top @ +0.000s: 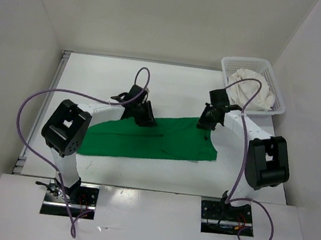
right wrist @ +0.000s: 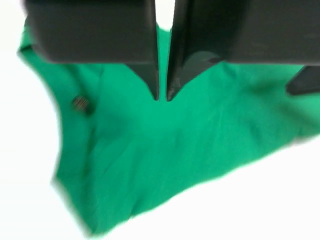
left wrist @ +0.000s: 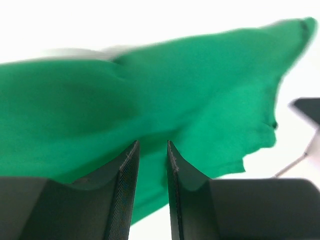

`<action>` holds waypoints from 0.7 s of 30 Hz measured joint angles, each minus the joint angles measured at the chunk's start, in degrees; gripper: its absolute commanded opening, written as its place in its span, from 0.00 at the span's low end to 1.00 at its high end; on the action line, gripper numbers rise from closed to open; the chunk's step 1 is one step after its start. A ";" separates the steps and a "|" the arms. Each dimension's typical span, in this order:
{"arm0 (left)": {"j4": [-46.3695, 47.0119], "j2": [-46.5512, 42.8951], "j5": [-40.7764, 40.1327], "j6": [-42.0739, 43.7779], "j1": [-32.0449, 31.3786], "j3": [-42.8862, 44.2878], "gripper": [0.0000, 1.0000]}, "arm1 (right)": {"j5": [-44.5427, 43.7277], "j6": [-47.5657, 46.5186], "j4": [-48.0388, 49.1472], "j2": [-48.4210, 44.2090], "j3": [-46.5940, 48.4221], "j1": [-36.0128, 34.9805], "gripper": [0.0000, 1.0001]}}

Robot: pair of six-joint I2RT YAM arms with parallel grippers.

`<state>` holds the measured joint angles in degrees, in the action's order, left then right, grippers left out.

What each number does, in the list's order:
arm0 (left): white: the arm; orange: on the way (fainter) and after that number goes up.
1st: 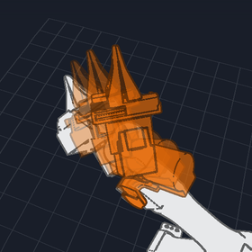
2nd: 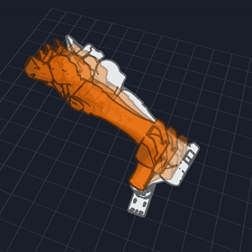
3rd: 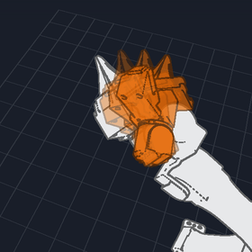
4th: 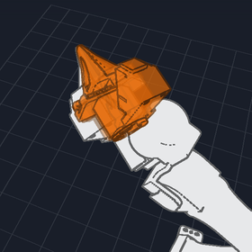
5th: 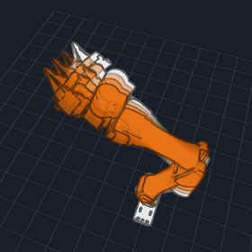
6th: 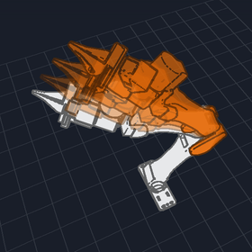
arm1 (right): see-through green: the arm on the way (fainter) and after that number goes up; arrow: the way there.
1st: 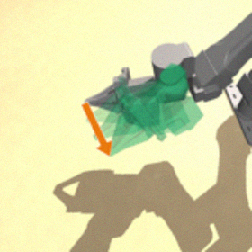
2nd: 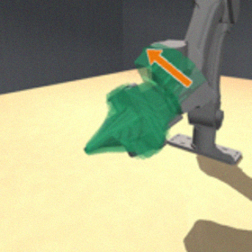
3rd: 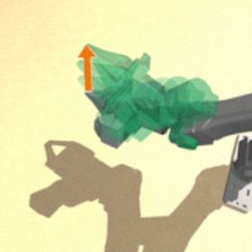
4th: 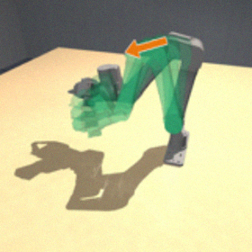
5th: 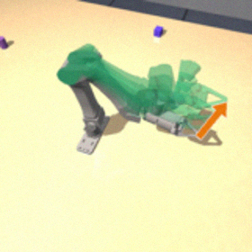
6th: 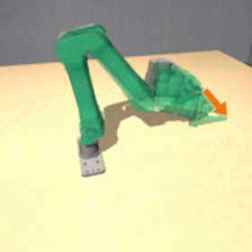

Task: Fold and stack the t-shirts
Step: Fold the other side of the tshirt into a rectangle

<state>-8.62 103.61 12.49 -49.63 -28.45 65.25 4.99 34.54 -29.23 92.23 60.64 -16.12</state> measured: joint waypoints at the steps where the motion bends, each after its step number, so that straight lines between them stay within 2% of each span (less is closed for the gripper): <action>1: -0.24 0.59 -0.17 0.11 0.72 0.00 0.35 | -1.42 -0.15 0.42 0.68 0.87 1.01 0.25; 6: -0.09 0.94 -0.87 1.44 5.70 -0.02 0.35 | -6.32 -1.55 2.21 4.68 5.01 5.05 0.38; 13: 0.07 0.33 -1.53 2.91 12.24 -4.52 0.35 | -12.00 -2.47 3.72 10.08 10.05 7.72 0.38; 16: 0.61 0.15 -0.83 2.89 13.57 -6.43 0.35 | -12.35 -2.62 4.13 12.15 10.21 7.72 0.29; 20: 1.92 -0.42 0.31 2.89 14.91 -7.78 0.35 | -11.82 -2.67 4.42 14.27 10.19 7.69 0.28; 21: 2.14 -0.46 0.44 2.91 15.04 -7.91 0.35 | -11.67 -2.64 4.48 14.45 10.19 7.69 0.25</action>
<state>-6.48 103.15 12.93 -46.72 -13.41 57.34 -6.68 31.90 -24.75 106.67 70.83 -8.43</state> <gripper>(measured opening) 0.353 0.281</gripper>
